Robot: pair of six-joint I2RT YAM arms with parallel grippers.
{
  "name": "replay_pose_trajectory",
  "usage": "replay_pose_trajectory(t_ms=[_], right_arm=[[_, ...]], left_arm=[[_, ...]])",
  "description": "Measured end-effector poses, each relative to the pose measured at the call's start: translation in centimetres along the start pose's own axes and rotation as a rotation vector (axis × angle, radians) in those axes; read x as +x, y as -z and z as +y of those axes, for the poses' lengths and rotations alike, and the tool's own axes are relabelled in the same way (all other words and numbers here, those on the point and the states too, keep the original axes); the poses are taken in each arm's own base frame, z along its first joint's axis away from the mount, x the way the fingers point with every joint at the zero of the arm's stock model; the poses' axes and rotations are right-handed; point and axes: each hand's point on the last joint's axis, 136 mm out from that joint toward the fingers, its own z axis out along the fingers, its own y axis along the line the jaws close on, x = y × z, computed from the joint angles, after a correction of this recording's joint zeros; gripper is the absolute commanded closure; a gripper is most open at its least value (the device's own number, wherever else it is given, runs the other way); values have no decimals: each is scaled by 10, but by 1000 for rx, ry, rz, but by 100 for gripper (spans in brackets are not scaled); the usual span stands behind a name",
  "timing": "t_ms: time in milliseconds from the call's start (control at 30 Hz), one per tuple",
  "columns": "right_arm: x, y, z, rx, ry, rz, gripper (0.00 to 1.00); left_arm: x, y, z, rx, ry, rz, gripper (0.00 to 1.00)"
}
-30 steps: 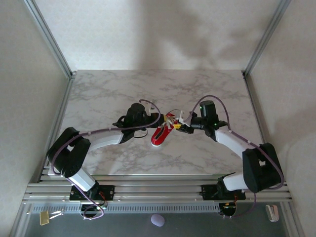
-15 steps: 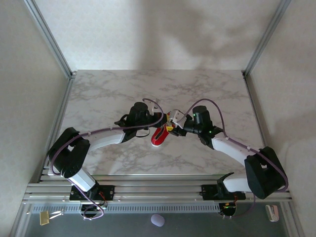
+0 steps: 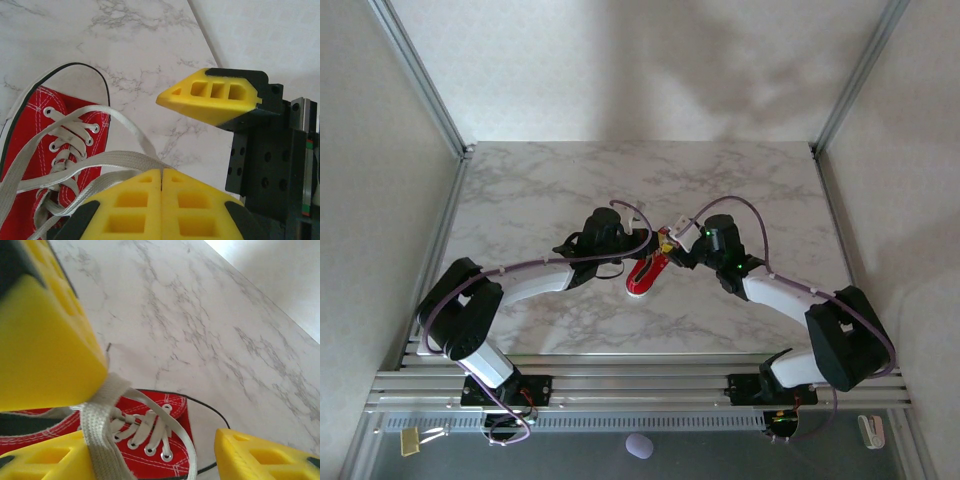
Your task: Tie the shoes
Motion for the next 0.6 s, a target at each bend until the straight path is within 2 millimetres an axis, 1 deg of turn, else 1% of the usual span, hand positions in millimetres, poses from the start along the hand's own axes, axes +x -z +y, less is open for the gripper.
replay_pose_trajectory(t_ms=[200,267,300,333,367,467,600], right_arm=[[8,1,-5,36,-42,31,40],[7,4,-4,32,-61,36,24],[6,7,-3,28,-67,36,22],[3,11,-2,19,-79,28,13],[0,15,0,5,-93,21,1],[-9,27,11,-57,-141,7,1],[-16,35,20,-118,-227,15,1]], left_arm=[[0,0,2,-13,-7,-5,100],[1,0,4,-19,-8,-4,100],[1,0,4,-22,-8,-4,100],[1,0,5,-24,-8,-3,100],[2,0,5,-24,-8,-2,100],[2,0,5,-26,-11,-3,100],[3,0,6,-32,-10,1,100]])
